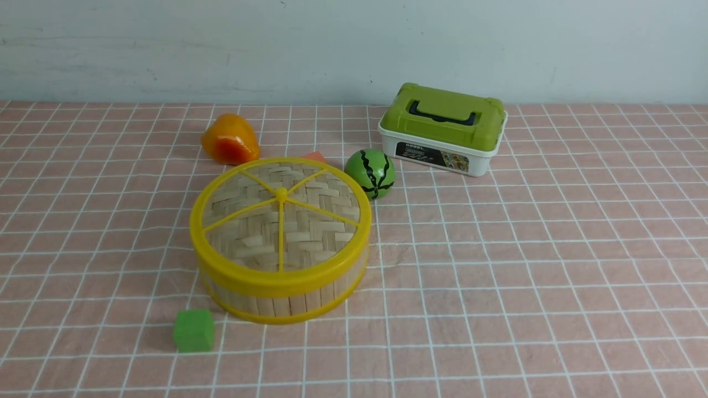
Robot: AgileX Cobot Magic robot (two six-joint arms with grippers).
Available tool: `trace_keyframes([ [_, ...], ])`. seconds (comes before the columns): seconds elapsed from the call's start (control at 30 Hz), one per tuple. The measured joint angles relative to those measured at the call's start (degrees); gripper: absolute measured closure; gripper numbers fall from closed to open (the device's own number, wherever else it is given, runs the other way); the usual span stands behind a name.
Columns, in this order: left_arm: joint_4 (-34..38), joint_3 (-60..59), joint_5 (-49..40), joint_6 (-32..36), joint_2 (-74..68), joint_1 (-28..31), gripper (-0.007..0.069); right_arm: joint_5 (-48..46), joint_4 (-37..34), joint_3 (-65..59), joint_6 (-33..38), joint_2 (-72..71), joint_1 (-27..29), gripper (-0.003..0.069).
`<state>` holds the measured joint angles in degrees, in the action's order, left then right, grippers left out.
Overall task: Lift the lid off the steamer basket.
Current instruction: Use the right arm to lift the lid of the steamer
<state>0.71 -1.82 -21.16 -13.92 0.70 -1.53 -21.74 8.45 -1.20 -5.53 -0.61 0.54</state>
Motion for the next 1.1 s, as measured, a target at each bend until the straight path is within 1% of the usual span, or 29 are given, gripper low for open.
trace_keyframes([
  [0.17,0.0,0.0,0.0,0.0,0.0,0.0,0.0385,0.1,-4.0,0.0,0.0,0.0,0.0,0.0558],
  [0.37,0.0,0.0,0.0,0.0,0.0,0.0,0.0385,0.1,-5.8,0.1,0.0,0.0,0.0,0.0547],
  [0.4,0.0,0.0,0.0,0.0,0.0,0.0,0.0385,0.2,-7.5,0.1,-0.1,0.0,0.0,0.0546],
  [0.5,0.0,0.0,0.0,0.0,0.0,0.0,0.0385,0.2,-16.1,0.1,-3.2,0.0,0.0,0.0542],
  [0.57,0.0,0.0,0.0,0.0,0.0,0.0,0.0385,0.0,-27.7,0.0,-10.3,0.0,0.0,0.054],
  [0.6,0.0,0.0,0.0,0.0,0.0,0.0,0.0385,-0.1,-32.5,-0.1,-12.4,0.0,0.0,0.054],
  [0.63,0.0,0.0,0.0,0.0,0.0,0.0,0.0385,-0.4,-39.3,-0.2,-16.4,0.0,0.0,0.0539],
  [0.67,0.0,0.0,0.0,0.0,0.0,0.0,0.0385,-0.6,-43.2,-0.3,-18.6,0.0,0.0,0.0539],
  [0.73,0.0,0.0,0.0,0.0,0.0,0.0,0.0385,-0.7,-48.8,-0.3,-21.3,0.0,0.0,0.0539],
  [0.8,0.0,0.0,0.0,0.0,0.0,0.0,0.0385,-0.7,-50.5,-0.3,-21.3,0.0,0.0,0.0539],
  [0.93,0.0,0.0,0.0,0.0,0.0,0.0,0.0385,-0.7,-49.8,-0.3,-18.5,0.0,0.0,0.0539],
  [1.07,0.0,0.0,0.0,0.0,0.0,0.0,0.0385,-2.1,-47.9,-0.3,-12.8,0.0,0.0,0.0534],
  [1.1,0.0,0.0,0.0,0.0,0.0,0.0,0.0385,-2.1,-47.6,-0.3,-9.7,0.0,0.0,0.0531],
])
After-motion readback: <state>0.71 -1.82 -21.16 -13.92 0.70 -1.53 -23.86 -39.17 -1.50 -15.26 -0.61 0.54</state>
